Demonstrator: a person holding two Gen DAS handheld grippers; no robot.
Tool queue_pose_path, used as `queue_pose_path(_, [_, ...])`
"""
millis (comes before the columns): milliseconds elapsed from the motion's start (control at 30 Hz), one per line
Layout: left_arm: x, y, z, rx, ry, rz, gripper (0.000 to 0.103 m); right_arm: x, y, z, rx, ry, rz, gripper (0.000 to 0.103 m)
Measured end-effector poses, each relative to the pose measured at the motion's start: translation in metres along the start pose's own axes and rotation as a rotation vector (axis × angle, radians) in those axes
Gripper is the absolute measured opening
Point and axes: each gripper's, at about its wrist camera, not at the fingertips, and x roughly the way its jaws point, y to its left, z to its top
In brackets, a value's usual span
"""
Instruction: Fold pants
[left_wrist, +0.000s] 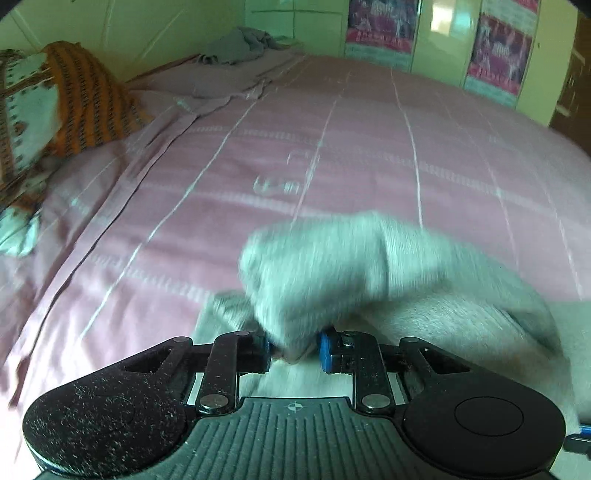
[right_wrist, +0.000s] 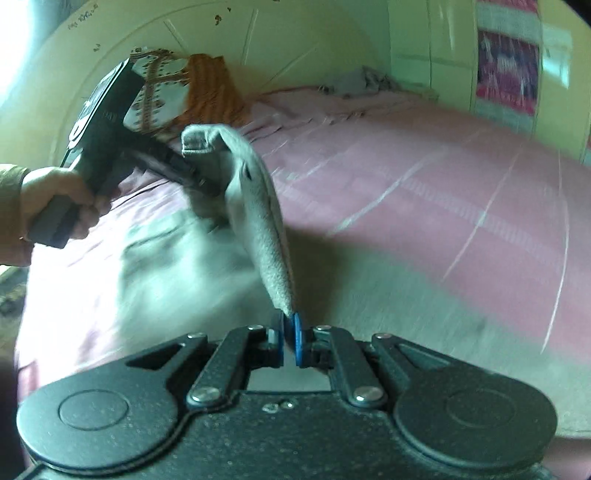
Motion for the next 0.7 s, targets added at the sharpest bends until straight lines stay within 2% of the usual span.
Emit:
queue_pose_path(33, [-0.004,0.000,-0.011,0.014,0.012,0.015,0.028,-0.002,0.008,-0.012,0.020,0.013,0.008,0.005])
queue_pose_path(67, [-0.006,0.000,-0.022,0.030,0.031,0.044,0.035,-0.001,0.016,-0.026,0.045,0.024,-0.001,0.007])
queue_pose_path(133, [-0.005,0.004,-0.041,0.054,0.094,0.096,0.036,0.010,0.023,-0.048,0.092,0.082,-0.028,0.019])
queue_pose_path(167, [-0.007,0.007,-0.050,0.060,0.120,0.097,0.038,0.014,0.025,-0.055,0.113,0.101,-0.040,0.020])
queue_pose_path(233, [-0.020,0.012,-0.067,0.061,0.136,0.091,0.040,0.009,0.024,-0.059,0.144,0.081,-0.061,0.021])
queue_pose_path(267, [-0.027,0.016,-0.073,0.042,0.152,0.088,0.055,0.001,0.022,-0.058,0.180,0.065,-0.061,0.022])
queue_pose_path(300, [-0.035,0.022,-0.080,0.000,0.166,0.074,0.076,-0.007,0.018,-0.058,0.222,0.046,-0.059,0.023])
queue_pose_path(367, [-0.049,0.028,-0.091,-0.084,0.158,0.043,0.085,-0.021,0.008,-0.063,0.303,0.028,-0.066,0.031])
queue_pose_path(433, [-0.059,0.036,-0.101,-0.184,0.159,-0.037,0.085,-0.025,-0.006,-0.069,0.386,0.040,-0.078,0.034])
queue_pose_path(533, [-0.060,0.047,-0.112,-0.395,0.171,-0.162,0.085,-0.023,-0.020,-0.083,0.493,0.061,-0.094,0.035])
queue_pose_path(600, [-0.053,0.050,-0.117,-0.507,0.194,-0.215,0.085,-0.026,-0.027,-0.090,0.559,0.057,-0.086,0.035])
queue_pose_path(667, [-0.045,0.045,-0.121,-0.554,0.190,-0.220,0.083,-0.027,-0.030,-0.097,0.607,0.049,-0.082,0.035])
queue_pose_path(700, [-0.043,0.043,-0.122,-0.561,0.186,-0.212,0.079,-0.028,-0.032,-0.099,0.621,0.046,-0.085,0.035])
